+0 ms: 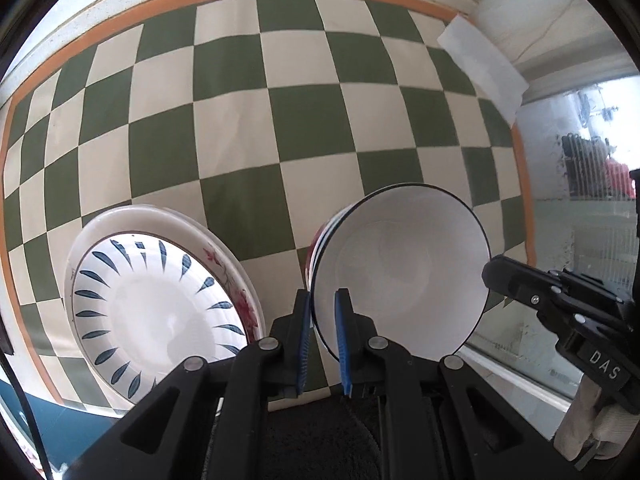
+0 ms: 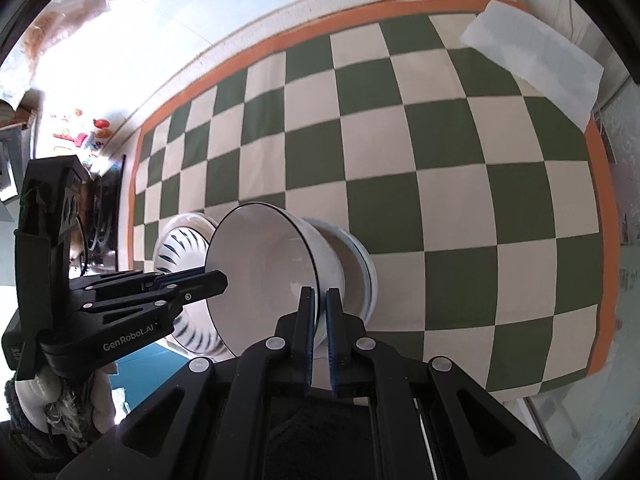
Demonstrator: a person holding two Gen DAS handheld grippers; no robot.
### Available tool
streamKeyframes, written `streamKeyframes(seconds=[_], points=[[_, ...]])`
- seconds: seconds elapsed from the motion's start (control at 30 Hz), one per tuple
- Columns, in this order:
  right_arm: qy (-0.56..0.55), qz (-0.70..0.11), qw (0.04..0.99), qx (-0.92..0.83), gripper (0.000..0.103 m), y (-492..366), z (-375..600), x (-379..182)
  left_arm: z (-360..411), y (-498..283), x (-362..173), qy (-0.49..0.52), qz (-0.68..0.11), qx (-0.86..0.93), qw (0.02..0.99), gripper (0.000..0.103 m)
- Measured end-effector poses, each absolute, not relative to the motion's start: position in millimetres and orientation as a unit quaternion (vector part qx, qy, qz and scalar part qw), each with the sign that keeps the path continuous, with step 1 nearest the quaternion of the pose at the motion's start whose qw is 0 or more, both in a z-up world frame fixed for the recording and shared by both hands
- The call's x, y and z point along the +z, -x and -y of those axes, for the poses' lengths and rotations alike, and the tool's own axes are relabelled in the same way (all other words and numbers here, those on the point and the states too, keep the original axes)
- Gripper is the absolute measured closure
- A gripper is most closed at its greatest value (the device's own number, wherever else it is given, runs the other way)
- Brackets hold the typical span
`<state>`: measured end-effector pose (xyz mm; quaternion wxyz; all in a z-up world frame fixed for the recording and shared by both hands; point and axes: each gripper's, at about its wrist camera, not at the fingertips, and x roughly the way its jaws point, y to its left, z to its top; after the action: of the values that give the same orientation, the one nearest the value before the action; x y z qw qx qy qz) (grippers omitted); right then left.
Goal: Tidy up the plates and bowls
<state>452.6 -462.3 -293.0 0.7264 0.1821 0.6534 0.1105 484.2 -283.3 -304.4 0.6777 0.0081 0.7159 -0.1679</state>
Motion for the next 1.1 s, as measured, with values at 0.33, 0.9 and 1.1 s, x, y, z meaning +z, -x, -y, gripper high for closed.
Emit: streamKeyframes(seconds=[0.33, 0.9, 1.1], points=[[-0.192, -0.659, 0.715, 0.128, 0.102, -457.6, 458.4, -303.7, 298.9, -481.0, -305.3, -0.040, -0.707, -0.166, 0.687, 0.094], [-0.087, -0.640, 0.755, 0.110, 0.102, -436.0, 453.8, -281.4, 272.0, -439.4, -255.3, -0.024, -0.646, -0.074, 0.759, 0.072], [-0.069, -0.617, 0.779, 0.085, 0.100, -406.7, 457.2, -253.6, 271.1, -418.4, -218.9, -0.024, -0.605, -0.090, 0.790, 0.029]])
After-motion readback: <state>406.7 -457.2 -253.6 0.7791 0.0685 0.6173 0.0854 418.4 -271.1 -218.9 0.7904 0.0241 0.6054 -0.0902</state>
